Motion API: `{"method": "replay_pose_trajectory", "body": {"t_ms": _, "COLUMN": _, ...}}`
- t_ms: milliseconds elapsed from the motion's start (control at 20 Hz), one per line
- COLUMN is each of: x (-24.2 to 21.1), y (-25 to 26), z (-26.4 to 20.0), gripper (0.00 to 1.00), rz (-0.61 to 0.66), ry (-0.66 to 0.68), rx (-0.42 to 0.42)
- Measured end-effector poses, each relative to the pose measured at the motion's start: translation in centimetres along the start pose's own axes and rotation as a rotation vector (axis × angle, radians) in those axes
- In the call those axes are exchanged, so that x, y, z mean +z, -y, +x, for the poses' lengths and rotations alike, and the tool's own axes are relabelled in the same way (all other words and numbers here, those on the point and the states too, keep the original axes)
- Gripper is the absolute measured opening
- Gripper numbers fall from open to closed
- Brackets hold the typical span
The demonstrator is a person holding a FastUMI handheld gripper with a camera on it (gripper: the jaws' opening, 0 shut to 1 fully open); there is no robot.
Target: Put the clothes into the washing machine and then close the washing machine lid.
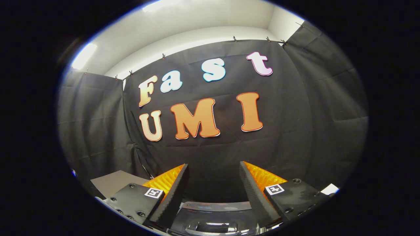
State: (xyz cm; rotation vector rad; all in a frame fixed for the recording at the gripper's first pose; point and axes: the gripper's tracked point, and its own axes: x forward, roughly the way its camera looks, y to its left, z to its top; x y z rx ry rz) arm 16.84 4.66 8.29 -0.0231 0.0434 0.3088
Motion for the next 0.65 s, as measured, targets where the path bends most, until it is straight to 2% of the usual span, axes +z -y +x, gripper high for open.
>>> {"method": "replay_pose_trajectory", "body": {"t_ms": 250, "x": 0.15, "y": 0.08, "z": -0.81, "gripper": 0.98, "rz": 0.012, "ry": 0.005, "rx": 0.002}}
{"method": "replay_pose_trajectory", "body": {"t_ms": 650, "x": 0.35, "y": 0.05, "z": -1.14, "gripper": 0.98, "rz": -0.052, "ry": 0.01, "rx": 0.0}}
